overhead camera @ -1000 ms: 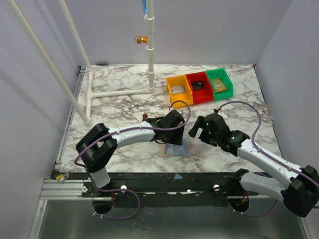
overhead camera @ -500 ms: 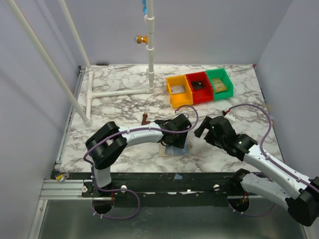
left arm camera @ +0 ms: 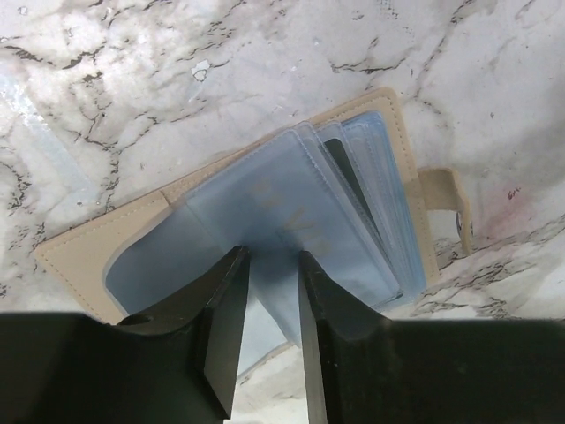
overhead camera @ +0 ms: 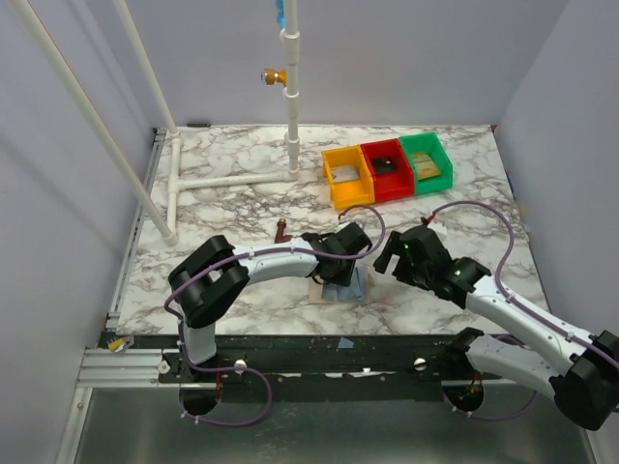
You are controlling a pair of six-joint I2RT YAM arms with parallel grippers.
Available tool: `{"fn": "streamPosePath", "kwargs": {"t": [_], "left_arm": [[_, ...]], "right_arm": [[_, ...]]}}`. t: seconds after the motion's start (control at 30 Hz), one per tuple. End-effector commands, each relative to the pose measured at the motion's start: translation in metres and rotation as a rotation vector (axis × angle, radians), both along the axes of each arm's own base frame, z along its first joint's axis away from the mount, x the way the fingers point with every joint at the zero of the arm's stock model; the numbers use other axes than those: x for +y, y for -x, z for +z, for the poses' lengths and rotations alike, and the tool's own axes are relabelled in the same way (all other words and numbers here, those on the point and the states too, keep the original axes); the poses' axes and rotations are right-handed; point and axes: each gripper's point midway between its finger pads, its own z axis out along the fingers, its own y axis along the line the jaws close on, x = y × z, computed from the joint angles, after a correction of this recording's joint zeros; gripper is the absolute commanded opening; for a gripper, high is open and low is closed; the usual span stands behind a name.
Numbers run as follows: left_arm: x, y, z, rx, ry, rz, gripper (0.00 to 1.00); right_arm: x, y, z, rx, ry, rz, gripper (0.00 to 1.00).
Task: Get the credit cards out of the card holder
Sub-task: Remove the credit card from the card holder.
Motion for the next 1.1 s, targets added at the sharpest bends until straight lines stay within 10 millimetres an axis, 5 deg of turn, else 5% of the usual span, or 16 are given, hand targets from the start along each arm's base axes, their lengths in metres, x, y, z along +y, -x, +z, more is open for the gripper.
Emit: {"fn": "streamPosePath", "kwargs": {"t": [0.0,0.47,0.7,1.07], "left_arm": [[0.015,0.004,-0.012,0.004,-0.052,0.015,0.29],[0.042,0.004,0.012,-0.013,0.037,0.096,0.3],[0.063,0.008,0.007,0.003,0.056,0.142,0.3],[0.073,0.014,-0.003,0.028,0.09,0.161,0.29]], "right_arm": [[0.006,0.007,-0.007,0.029,0.012,0.064,0.98],[0.053,0.024,-0.013,0.043,0.01,0.185,0.87],[0.078,0.014,-0.012,0.034,0.012,0.221,0.71],[0.109,0.01,-0.025,0.054,0.021,0.266,0.63]]}}
